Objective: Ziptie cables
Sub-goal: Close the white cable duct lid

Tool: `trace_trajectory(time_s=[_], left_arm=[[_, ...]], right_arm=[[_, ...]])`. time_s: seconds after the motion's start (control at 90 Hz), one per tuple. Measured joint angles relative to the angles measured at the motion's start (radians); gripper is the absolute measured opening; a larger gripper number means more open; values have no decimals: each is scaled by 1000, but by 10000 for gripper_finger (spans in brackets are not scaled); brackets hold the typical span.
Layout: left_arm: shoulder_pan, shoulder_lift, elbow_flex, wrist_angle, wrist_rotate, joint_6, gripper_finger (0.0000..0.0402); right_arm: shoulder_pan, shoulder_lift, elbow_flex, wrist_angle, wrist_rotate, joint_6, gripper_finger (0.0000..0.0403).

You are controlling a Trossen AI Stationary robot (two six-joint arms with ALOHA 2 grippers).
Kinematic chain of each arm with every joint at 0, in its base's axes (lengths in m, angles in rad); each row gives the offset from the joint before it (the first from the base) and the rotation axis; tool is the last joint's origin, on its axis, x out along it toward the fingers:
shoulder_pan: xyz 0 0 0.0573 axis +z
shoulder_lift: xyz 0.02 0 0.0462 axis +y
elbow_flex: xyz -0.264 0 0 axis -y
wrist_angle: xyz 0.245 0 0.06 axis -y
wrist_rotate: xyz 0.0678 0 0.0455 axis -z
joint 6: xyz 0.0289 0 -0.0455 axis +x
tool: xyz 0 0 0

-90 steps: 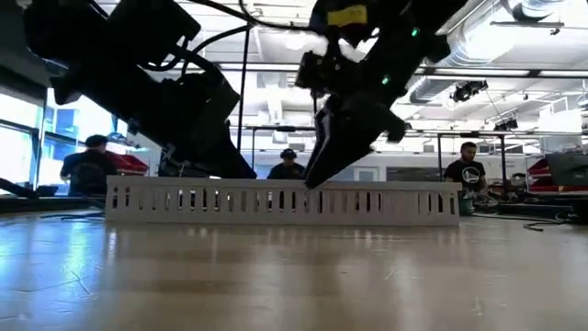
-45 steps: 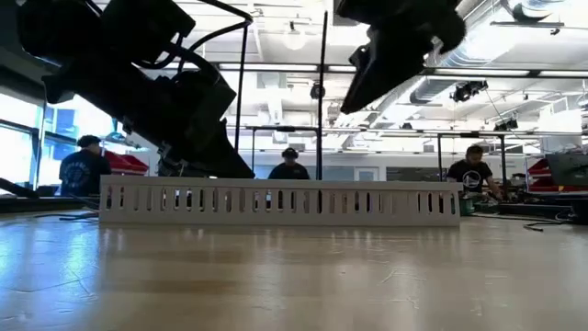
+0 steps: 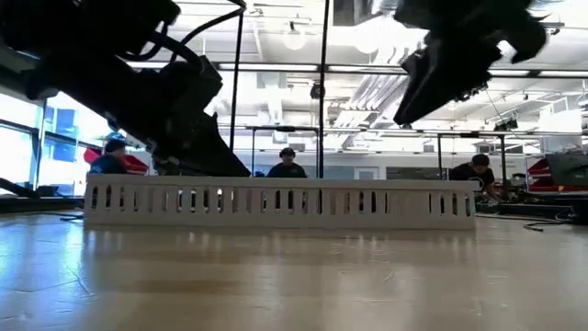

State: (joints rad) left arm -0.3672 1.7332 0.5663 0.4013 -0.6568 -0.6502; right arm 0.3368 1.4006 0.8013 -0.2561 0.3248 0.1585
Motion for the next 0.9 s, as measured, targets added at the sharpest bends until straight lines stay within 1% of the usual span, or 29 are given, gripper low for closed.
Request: trace_trajectory(time_s=[0.133,0.222,0.289,0.378,0.478,0.522,0.589,0.644,0.711,0.789,0.856,0.9], left_arm=[[0,0,-2,13,1,3,0],[0,2,-4,32,13,31,0],[-2,2,-5,37,16,34,0],[-1,2,-5,39,19,41,0],[-1,-6,-5,46,26,78,0],[5,-18,-6,51,35,103,0],[23,-52,-7,56,46,153,0],[40,-92,-13,47,50,204,0],[51,-151,-13,60,48,260,0],[50,-237,-7,80,50,295,0],[37,-291,-7,71,95,300,0],[23,-316,-8,48,130,272,0]], right_arm=[[-4,19,-190,367,-1,4,109],[-40,85,-311,499,20,88,100],[-71,116,-358,572,5,165,89],[-81,110,-378,619,1,204,75],[-53,54,-362,621,21,117,63],[-37,22,-343,621,59,83,58],[-21,-19,-307,635,105,45,52],[-15,-27,-292,617,110,42,48],[-14,-19,-285,594,64,53,46],[-14,10,-277,616,-31,102,46],[-13,56,-277,614,-81,143,46],[-12,97,-278,621,-103,162,46]])
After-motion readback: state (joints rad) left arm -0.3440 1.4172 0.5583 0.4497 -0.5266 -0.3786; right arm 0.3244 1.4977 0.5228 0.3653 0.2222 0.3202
